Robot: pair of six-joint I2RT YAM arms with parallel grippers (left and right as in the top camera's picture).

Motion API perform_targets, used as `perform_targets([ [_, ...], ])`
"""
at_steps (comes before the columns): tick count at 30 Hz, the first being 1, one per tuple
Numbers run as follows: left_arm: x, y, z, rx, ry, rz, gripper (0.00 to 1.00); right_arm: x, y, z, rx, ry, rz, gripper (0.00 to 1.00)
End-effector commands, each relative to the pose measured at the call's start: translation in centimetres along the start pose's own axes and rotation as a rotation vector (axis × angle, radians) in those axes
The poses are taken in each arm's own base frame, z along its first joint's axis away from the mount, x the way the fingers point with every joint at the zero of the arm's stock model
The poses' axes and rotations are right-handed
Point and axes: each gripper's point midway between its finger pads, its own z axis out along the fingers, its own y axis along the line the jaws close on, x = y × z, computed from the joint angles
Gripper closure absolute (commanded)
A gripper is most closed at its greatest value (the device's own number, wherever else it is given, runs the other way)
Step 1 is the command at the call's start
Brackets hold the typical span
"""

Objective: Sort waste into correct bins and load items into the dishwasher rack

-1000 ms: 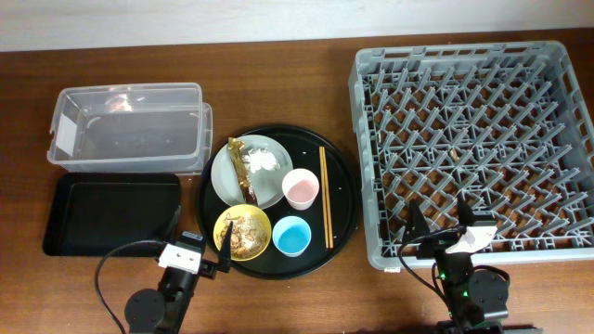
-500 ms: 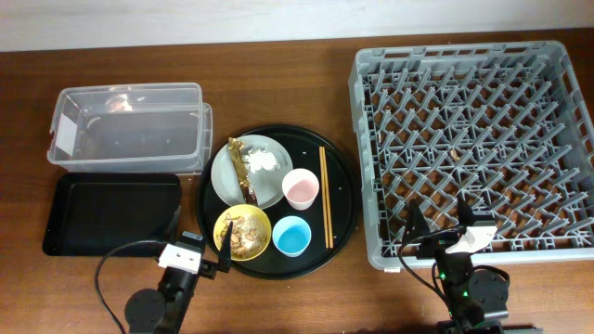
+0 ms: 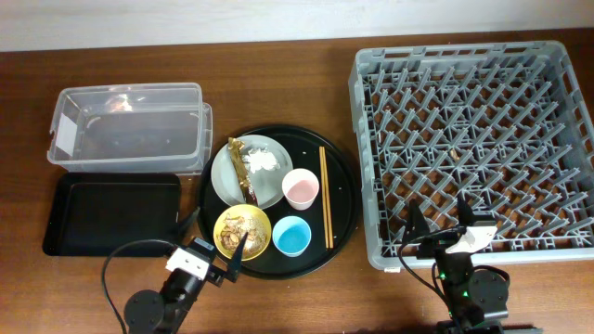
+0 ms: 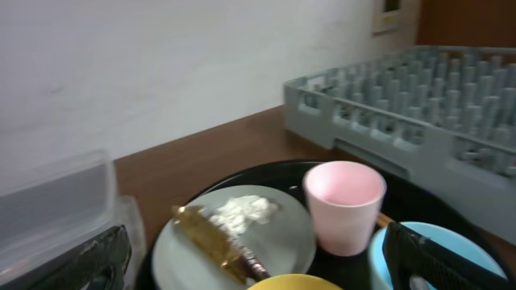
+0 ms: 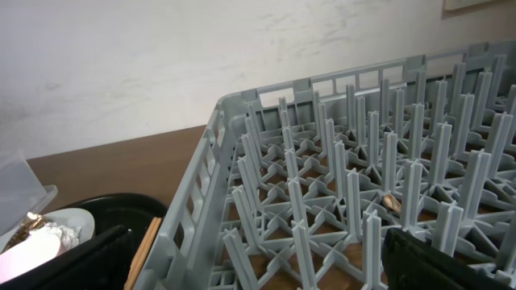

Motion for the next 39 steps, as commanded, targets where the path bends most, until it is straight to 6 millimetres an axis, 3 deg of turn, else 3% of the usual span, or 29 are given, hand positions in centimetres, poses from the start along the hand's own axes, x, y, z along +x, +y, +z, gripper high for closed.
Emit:
perform_targets([
  [1,-2.0,-4.3,-0.7,0.258,-0.102,0.049,0.01,0.3,-0.1,0.0,0.000,0.002,-0.007,0.01],
  [3,-3.7,-4.6,-1.0,0.279,-0.145,0.023,0.01,0.0,1.0,0.0,-0.065,-0.006,0.051,0.01],
  [5,-6.7,-4.5,-1.8,0.276,-0.186,0.007,0.01,-1.5,5.9,-1.1,-0.339,-0.019,0.085,0.02],
  [6,-7.9,-4.1,-2.0,0.248,-0.195,0.005,0.01,-2.3,7.1,-1.8,-0.405,-0.021,0.077,0.02],
  [8,-11.8,-2.2,-2.9,0.141,-0.166,-0.042,0.00,-6.5,9.6,-4.2,-0.511,-0.055,0.055,0.02],
  [9,-12.7,-2.1,-3.0,0.141,-0.136,-0.058,0.01,-10.3,10.5,-6.1,-0.526,-0.093,0.043,0.02],
  [10,-13.9,-1.9,-2.8,0.151,-0.049,-0.106,0.01,-12.7,11.0,-7.3,-0.518,-0.096,0.037,0.02],
  [11,-14.4,-1.7,-2.4,0.158,0.013,-0.141,0.01,-14.4,11.2,-8.2,-0.505,-0.077,0.043,0.02],
  [12,-15.7,-1.8,-1.8,0.200,0.123,-0.206,0.01,-16.2,11.7,-9.5,-0.470,0.052,0.065,0.02],
  [14,-18.2,-3.1,-0.3,0.368,0.303,-0.348,0.01,-14.1,11.0,-10.2,-0.390,0.364,0.011,0.02],
  [16,-18.7,-3.5,0.8,0.436,0.381,-0.450,0.01,-13.0,11.1,-10.5,-0.370,0.536,0.050,0.02],
  [17,-18.7,-4.8,0.5,0.533,0.411,-0.534,0.00,-12.7,12.1,-11.0,-0.431,0.583,0.077,0.02],
  [18,-18.5,-4.6,1.1,0.529,0.418,-0.538,0.01,-12.6,12.6,-11.1,-0.461,0.595,0.087,0.01],
  [19,-16.5,-3.1,2.1,0.411,0.496,-0.601,0.01,-12.6,12.4,-10.9,-0.450,0.594,0.077,0.02],
  [20,-12.8,-1.9,2.4,0.258,0.654,-0.673,0.01,-12.5,12.0,-10.7,-0.425,0.593,0.073,0.02],
  [21,-9.1,-2.6,2.0,0.190,0.837,-0.658,0.07,-12.3,12.0,-10.8,-0.416,0.607,0.094,0.02],
  [22,-5.9,-5.0,2.1,0.187,1.007,-0.604,0.11,-12.1,11.9,-11.0,-0.408,0.623,0.111,0.01],
  [24,-0.2,-5.7,3.2,-0.051,1.181,-0.428,0.11,-11.5,11.8,-11.3,-0.401,0.652,0.119,0.02],
  [25,2.3,-8.2,4.5,-0.020,1.229,-0.382,0.21,-11.4,11.7,-11.4,-0.399,0.659,0.121,0.01],
  [26,3.6,-8.7,5.1,-0.034,1.257,-0.366,0.28,-11.3,11.7,-11.5,-0.398,0.662,0.123,0.01],
  [28,6.6,-9.0,6.4,-0.092,1.314,-0.344,0.59,-11.2,11.7,-11.5,-0.397,0.666,0.123,0.01],
  [29,7.5,-9.1,6.7,-0.097,1.332,-0.338,0.64,-11.2,11.7,-11.5,-0.397,0.666,0.123,0.01],
  [33,10.1,-9.0,7.6,-0.140,1.368,-0.308,0.65,-11.2,11.7,-11.5,-0.397,0.667,0.124,0.01],
  [34,10.2,-9.0,7.6,-0.139,1.371,-0.308,0.71,-11.2,11.7,-11.5,-0.397,0.667,0.124,0.02],
  [35,10.1,-9.3,7.6,-0.122,1.376,-0.322,0.91,-11.2,11.7,-11.6,-0.397,0.668,0.124,0.01],
  [36,9.8,-9.8,7.6,-0.098,1.376,-0.342,1.00,-11.1,11.7,-11.6,-0.396,0.673,0.126,0.01],
  [39,6.0,-10.1,6.4,-0.043,1.361,-0.393,1.00,-11.5,13.4,-12.5,-0.493,0.695,0.199,0.02],
])
